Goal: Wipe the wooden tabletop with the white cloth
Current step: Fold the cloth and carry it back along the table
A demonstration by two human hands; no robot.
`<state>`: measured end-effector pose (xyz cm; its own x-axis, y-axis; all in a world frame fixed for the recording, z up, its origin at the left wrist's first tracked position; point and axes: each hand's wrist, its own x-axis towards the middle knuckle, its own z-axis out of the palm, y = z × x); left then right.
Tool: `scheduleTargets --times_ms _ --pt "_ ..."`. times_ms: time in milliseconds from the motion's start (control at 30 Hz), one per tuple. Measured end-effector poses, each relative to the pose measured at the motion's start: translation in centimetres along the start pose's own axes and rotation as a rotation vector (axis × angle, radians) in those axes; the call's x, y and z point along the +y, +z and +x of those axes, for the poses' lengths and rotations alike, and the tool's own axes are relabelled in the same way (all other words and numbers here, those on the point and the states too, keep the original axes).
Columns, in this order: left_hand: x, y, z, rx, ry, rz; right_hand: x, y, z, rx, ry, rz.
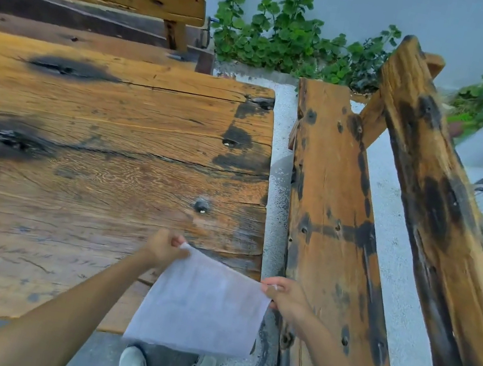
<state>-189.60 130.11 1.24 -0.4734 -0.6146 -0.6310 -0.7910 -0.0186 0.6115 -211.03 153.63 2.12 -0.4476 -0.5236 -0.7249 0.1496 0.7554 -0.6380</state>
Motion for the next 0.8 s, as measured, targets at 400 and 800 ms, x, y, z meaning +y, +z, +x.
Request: scheduleTargets --times_ms 400,800 --pt "3.9 -17.4 -4.9 0.201 0.285 -0.052 -17.1 -1.3 -2.3 0.025 -0.409 -0.316" --pt "1.9 -21.9 -8.2 0.334 0.459 0.122 -17.8 2.1 -4.8 0.079 -0.586 -0.506"
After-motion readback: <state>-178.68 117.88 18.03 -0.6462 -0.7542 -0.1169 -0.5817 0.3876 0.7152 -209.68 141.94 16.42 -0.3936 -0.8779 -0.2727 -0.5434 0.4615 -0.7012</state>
